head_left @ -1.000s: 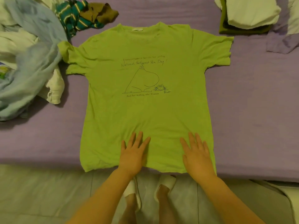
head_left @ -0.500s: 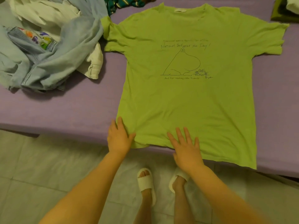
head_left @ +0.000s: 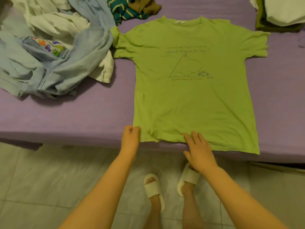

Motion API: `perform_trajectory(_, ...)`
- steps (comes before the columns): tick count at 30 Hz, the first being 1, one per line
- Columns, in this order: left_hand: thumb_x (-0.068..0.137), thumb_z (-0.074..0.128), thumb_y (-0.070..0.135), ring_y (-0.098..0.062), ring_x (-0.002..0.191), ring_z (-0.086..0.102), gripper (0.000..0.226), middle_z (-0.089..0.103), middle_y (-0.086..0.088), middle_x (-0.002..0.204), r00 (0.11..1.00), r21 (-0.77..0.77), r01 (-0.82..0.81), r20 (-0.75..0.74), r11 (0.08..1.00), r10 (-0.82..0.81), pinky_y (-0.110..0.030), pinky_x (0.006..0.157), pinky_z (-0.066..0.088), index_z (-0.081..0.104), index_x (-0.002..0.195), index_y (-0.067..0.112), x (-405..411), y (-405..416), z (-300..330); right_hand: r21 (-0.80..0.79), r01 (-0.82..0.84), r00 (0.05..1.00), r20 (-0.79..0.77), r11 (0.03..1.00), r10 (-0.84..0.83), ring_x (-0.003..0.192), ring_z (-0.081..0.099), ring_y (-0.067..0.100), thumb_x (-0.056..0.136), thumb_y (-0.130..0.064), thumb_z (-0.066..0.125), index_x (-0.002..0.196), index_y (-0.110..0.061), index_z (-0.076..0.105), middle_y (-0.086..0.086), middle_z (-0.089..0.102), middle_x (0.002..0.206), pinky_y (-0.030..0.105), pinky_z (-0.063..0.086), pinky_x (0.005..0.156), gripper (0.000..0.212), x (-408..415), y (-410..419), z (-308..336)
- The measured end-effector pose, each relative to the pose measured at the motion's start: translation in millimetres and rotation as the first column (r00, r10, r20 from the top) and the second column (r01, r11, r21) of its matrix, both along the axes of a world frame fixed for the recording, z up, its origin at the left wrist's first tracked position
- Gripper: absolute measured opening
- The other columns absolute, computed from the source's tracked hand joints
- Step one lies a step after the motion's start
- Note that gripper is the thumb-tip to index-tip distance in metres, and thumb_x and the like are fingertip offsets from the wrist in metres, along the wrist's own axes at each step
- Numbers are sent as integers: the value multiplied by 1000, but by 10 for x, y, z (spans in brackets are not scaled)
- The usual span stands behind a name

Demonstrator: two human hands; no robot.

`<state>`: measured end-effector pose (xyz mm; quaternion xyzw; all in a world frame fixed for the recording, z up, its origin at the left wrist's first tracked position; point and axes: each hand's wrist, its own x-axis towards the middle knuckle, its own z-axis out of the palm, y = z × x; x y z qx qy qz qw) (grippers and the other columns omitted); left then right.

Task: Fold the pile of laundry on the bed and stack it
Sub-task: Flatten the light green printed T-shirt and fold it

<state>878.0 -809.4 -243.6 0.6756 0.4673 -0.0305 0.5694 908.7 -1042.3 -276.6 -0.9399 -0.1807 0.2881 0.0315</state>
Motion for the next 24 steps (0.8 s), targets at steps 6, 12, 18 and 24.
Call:
perform_trajectory(6,102,40,18,-15,42,62,16,61,-6,63,976,-265,-60,184,962,112,-22,45,53,41,113,6,10,-7,430,221,-31,999,48,975,21,147,9,22,90,-58,46,152,-22,11,5,15,159,37,13,117,80,-46,228,189)
perform_trajectory(12,100,47,17,-16,41,62,15,60,-2,46,979,-341,-39,176,939,105,-25,46,56,46,109,5,64,86,683,350,45,982,156,936,-105,127,46,26,87,-24,63,134,-14,51,5,53,135,35,35,99,50,-11,412,279)
perform_trajectory(18,100,48,15,-16,39,61,10,60,-3,44,985,-300,-84,117,950,125,-26,45,55,44,105,7,61,272,632,308,19,999,34,951,-31,110,54,24,95,-14,48,125,-20,58,2,61,120,33,41,83,32,133,342,253)
perform_trajectory(24,99,48,8,-16,47,66,21,63,-16,79,973,-322,-220,-1,921,232,-25,49,57,39,118,11,73,364,314,369,125,989,-118,921,-87,101,61,24,97,-23,50,118,-18,60,1,68,111,34,47,78,24,174,215,172)
